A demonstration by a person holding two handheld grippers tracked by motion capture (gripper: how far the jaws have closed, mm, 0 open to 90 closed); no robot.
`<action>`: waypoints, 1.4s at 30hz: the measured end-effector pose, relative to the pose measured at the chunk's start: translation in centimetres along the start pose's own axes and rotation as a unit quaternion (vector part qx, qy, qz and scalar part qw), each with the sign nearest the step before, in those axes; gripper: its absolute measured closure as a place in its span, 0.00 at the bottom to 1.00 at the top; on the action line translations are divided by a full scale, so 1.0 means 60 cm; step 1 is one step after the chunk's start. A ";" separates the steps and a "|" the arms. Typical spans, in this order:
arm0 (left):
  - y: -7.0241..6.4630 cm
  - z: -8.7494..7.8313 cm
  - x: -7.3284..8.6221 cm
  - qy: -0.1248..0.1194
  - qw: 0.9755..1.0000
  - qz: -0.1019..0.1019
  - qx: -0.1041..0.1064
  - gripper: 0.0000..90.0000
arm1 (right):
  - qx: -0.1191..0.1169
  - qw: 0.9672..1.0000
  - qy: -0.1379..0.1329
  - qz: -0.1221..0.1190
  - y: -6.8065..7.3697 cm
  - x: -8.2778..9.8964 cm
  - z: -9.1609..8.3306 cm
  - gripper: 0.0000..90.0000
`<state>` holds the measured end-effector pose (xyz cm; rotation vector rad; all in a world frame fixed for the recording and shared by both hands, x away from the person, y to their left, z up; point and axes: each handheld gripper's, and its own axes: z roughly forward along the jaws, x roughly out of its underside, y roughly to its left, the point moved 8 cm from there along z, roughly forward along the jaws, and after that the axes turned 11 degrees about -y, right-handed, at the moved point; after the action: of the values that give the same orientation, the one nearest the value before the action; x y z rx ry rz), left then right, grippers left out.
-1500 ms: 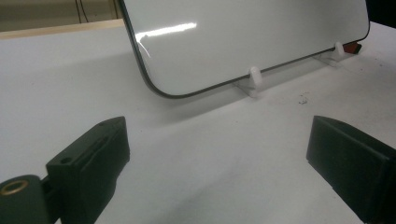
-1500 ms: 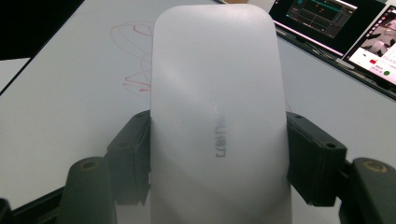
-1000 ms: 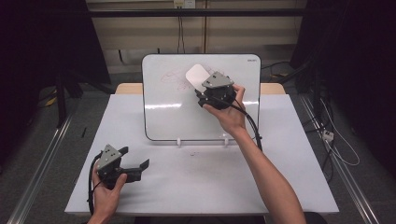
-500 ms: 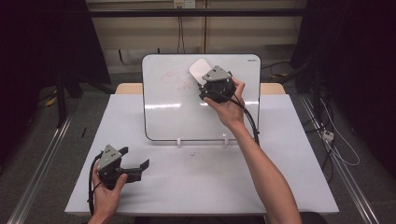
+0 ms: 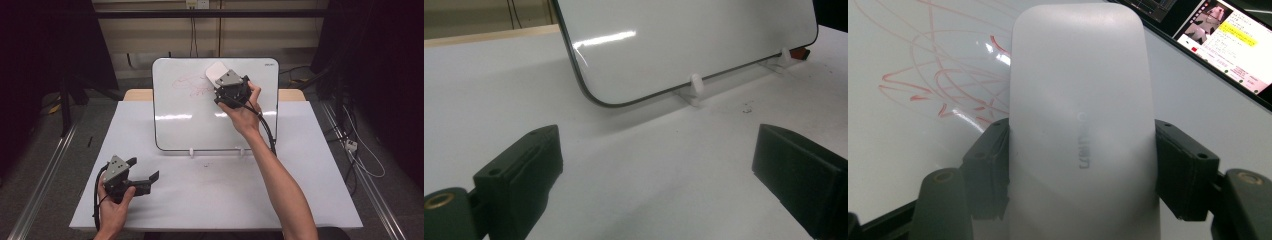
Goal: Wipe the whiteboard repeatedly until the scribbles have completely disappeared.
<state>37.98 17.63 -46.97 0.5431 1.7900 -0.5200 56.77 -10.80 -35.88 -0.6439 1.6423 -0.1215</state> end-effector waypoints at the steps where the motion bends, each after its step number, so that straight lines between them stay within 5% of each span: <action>1: 0.000 0.000 0.000 0.000 1.000 0.000 0.000 0.06 | 0.004 1.000 -0.001 0.000 0.001 0.000 0.000 0.35; 10: -0.003 0.004 0.003 0.005 1.000 0.001 0.001 0.06 | -0.003 1.000 0.004 -0.015 0.019 0.004 -0.004 0.35; 17: -0.005 0.006 0.004 0.008 1.000 0.000 0.003 0.06 | -0.037 0.998 0.001 -0.041 0.073 0.020 -0.015 0.35; 23: -0.003 0.005 0.005 0.009 1.000 0.002 0.002 0.06 | -0.042 0.998 0.006 -0.035 0.072 0.019 -0.014 0.35; 31: -0.002 0.003 0.004 0.006 1.000 0.000 0.001 0.06 | -0.035 0.999 0.006 -0.022 0.044 0.012 -0.009 0.35; 42: 0.001 -0.001 0.004 0.006 1.000 -0.001 -0.001 0.06 | 0.009 1.000 0.009 0.023 -0.044 0.013 -0.014 0.35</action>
<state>37.90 17.74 -47.20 0.5447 1.8022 -0.5163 56.82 -13.59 -35.24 -0.5915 1.6714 -0.1089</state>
